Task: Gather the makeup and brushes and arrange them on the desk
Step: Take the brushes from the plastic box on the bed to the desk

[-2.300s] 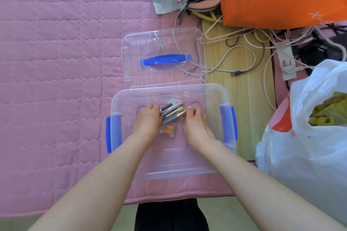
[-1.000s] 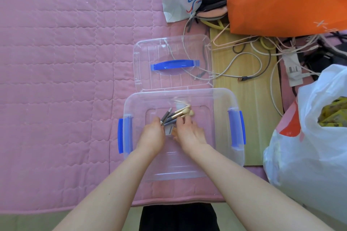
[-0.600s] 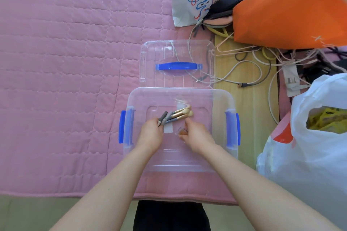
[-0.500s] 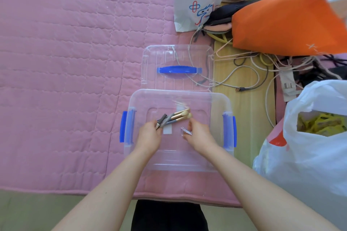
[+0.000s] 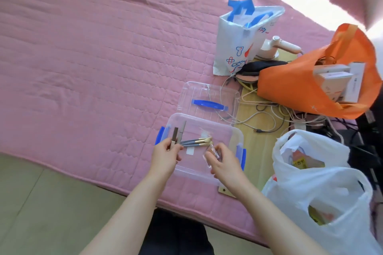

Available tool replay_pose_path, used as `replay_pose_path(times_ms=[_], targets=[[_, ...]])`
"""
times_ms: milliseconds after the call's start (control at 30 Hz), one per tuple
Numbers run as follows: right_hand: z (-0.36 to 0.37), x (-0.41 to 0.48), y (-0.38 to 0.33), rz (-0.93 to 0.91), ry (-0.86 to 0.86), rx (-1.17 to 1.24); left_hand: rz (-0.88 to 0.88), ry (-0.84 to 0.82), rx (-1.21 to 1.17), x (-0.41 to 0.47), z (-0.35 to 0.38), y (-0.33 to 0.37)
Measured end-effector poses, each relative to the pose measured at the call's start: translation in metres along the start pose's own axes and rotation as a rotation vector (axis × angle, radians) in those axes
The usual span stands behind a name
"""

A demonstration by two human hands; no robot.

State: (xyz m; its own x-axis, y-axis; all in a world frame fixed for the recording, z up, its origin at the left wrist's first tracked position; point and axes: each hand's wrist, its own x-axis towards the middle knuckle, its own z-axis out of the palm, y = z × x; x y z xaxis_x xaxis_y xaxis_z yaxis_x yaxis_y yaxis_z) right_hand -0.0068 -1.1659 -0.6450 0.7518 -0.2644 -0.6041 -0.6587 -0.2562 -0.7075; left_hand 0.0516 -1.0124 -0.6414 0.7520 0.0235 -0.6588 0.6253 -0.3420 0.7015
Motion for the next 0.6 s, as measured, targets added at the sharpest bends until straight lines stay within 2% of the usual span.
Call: replay_pose_path(times_ms=[167, 300, 500, 600], targets=[[-0.006, -0.058, -0.045, -0.088, -0.035, 0.009, 0.013, 0.075, -0.19, -0.077, -0.036, 0.016], [0.003, -0.102, -0.076, -0.126, -0.146, -0.024, 0.009, 0.135, -0.336, -0.142, -0.069, 0.014], [0.042, -0.163, -0.113, -0.187, -0.306, -0.156, -0.048, 0.289, -0.592, -0.216, -0.121, -0.01], [0.071, -0.194, -0.129, -0.218, -0.364, -0.154, -0.085, 0.378, -0.639, -0.249, -0.15, -0.028]])
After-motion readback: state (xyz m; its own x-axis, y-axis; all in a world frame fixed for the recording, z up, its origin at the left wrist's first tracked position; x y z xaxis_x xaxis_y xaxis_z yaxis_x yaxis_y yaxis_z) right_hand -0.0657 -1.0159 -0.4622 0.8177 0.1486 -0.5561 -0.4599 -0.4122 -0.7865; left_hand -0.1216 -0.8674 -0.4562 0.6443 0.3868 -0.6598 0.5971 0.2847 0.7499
